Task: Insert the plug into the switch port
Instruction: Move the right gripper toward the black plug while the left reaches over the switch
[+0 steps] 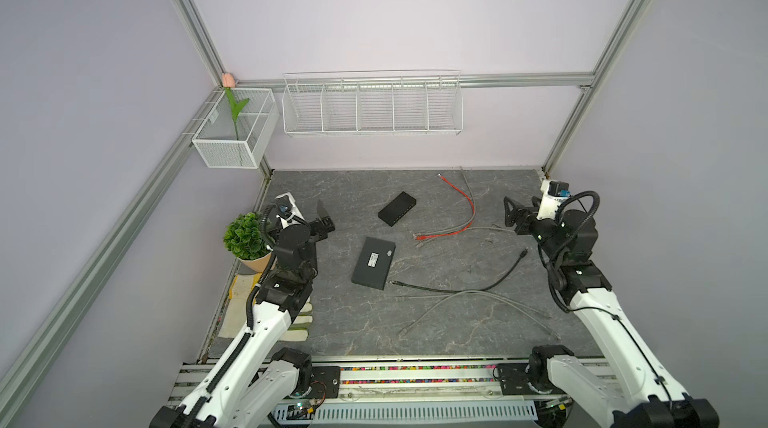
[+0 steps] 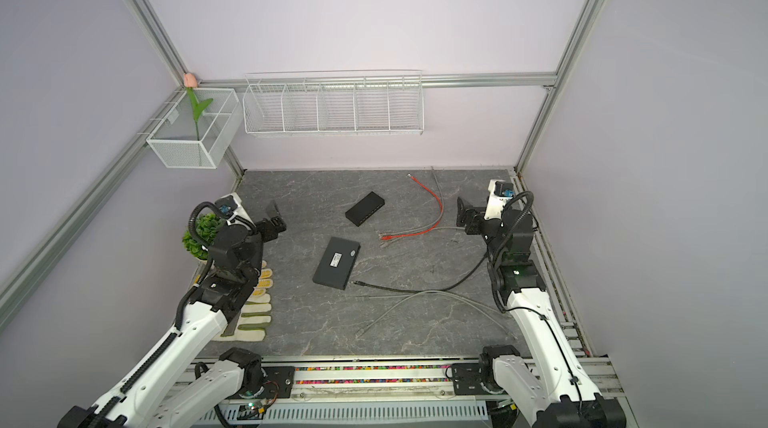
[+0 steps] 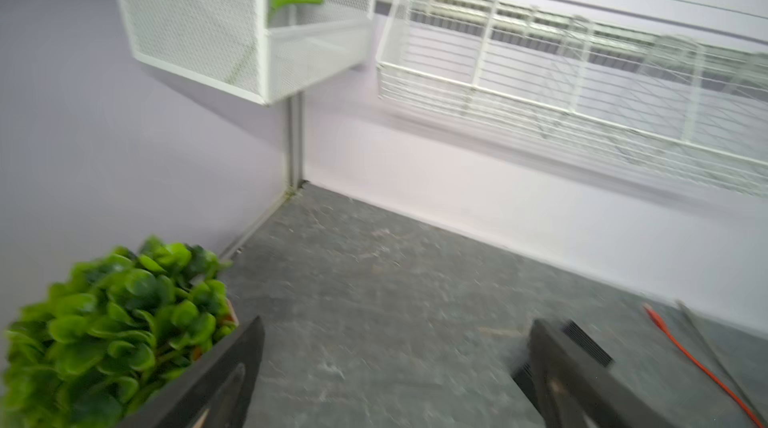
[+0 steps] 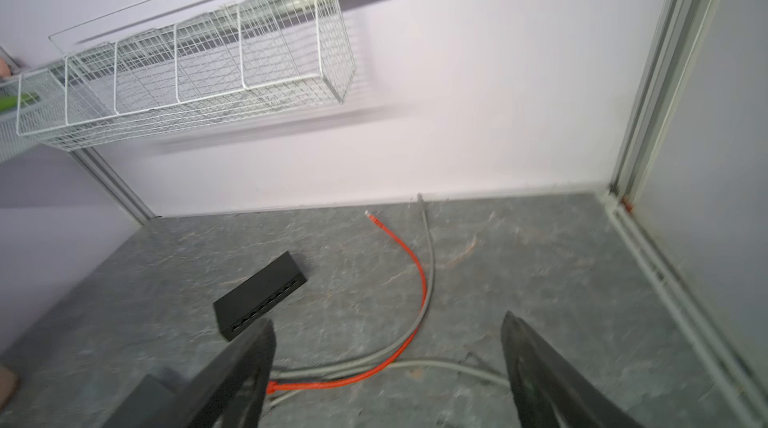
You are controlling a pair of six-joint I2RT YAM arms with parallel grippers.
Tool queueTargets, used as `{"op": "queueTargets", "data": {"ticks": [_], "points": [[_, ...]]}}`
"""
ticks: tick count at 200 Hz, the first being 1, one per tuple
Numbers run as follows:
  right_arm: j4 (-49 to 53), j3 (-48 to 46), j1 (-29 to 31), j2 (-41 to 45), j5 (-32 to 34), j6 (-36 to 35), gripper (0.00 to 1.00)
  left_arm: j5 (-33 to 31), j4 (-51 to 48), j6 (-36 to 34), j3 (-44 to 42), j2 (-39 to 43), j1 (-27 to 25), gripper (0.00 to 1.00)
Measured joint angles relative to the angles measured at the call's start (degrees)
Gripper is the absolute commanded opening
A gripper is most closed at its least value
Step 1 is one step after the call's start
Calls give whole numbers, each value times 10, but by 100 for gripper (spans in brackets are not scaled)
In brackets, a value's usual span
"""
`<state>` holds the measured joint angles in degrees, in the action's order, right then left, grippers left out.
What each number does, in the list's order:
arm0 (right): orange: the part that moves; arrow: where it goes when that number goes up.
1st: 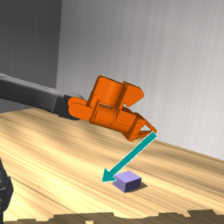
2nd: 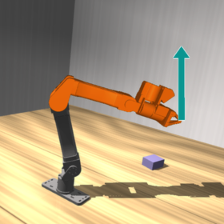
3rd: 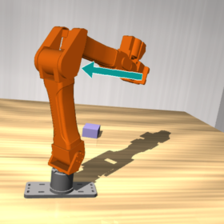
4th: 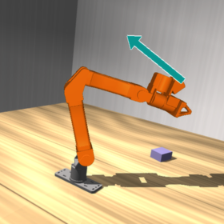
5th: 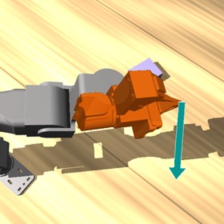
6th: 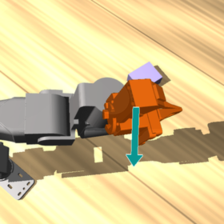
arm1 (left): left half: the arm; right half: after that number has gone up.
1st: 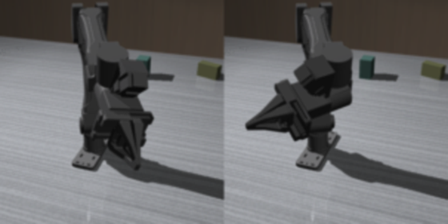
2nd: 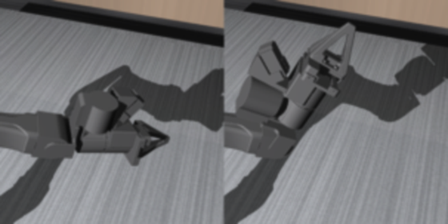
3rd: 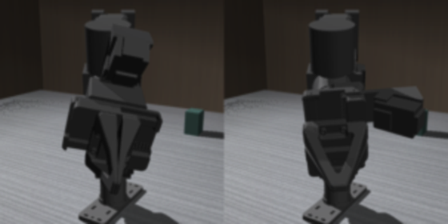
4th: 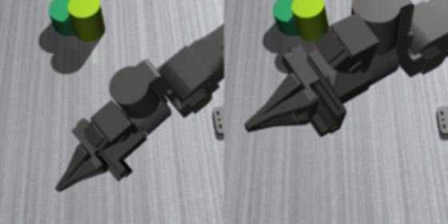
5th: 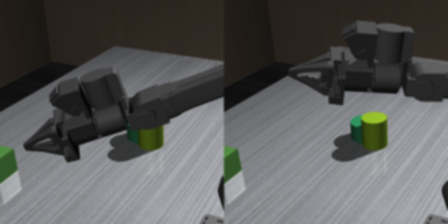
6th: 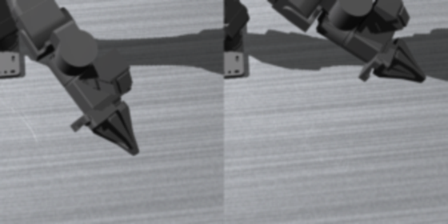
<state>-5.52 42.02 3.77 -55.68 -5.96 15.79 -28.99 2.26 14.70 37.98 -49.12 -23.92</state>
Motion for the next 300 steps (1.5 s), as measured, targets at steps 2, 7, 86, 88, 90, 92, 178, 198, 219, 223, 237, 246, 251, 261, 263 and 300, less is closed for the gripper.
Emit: {"op": "queueTargets", "data": {"ticks": [2, 7, 86, 88, 90, 92, 178, 198, 219, 223, 237, 246, 251, 261, 263, 300], "points": [[7, 1, 1, -4, -4, 7, 88, 0, -8, 4, 0, 2, -9, 99], [22, 4, 3, -16, -13, 20, 88, 0, -25, 12, 0, 6, -29, 99], [132, 25, 233, 59, -79, -38, 95, 40, -156, 132, -56, -22, -135, 99], [136, 28, 239, 59, -86, -42, 95, 40, -158, 136, -57, -24, -135, 99], [139, 30, 244, 58, -90, -46, 95, 41, -161, 139, -57, -26, -135, 99], [145, 34, 250, 56, -93, -51, 95, 42, -163, 142, -57, -28, -135, 99], [320, 174, 460, -143, -38, -200, 74, 129, -143, 196, -69, -71, -135, 97], [318, 165, 464, -178, -20, -207, 73, 149, -128, 202, -71, -88, -135, 94], [290, 147, 469, -203, 17, -214, 73, 162, -116, 212, -71, -100, -122, 88], [278, 140, 471, -207, 24, -219, 72, 166, -111, 215, -71, -102, -115, 86], [243, 119, 478, -222, 41, -232, 74, 176, -93, 226, -74, -105, -88, 80], [231, 116, 481, -239, 47, -239, 74, 176, -79, 228, -76, -108, -76, 80], [223, 116, 481, -251, 47, -240, 74, 176, -70, 230, -77, -112, -72, 80], [215, 122, 479, -276, 47, -242, 70, 177, -52, 230, -78, -124, -70, 80], [214, 124, 478, -283, 47, -243, 69, 177, -49, 230, -78, -129, -70, 80], [208, 210, 439, -387, 20, -274, 69, 173, -16, 230, -68, -239, -68, 80]]}}
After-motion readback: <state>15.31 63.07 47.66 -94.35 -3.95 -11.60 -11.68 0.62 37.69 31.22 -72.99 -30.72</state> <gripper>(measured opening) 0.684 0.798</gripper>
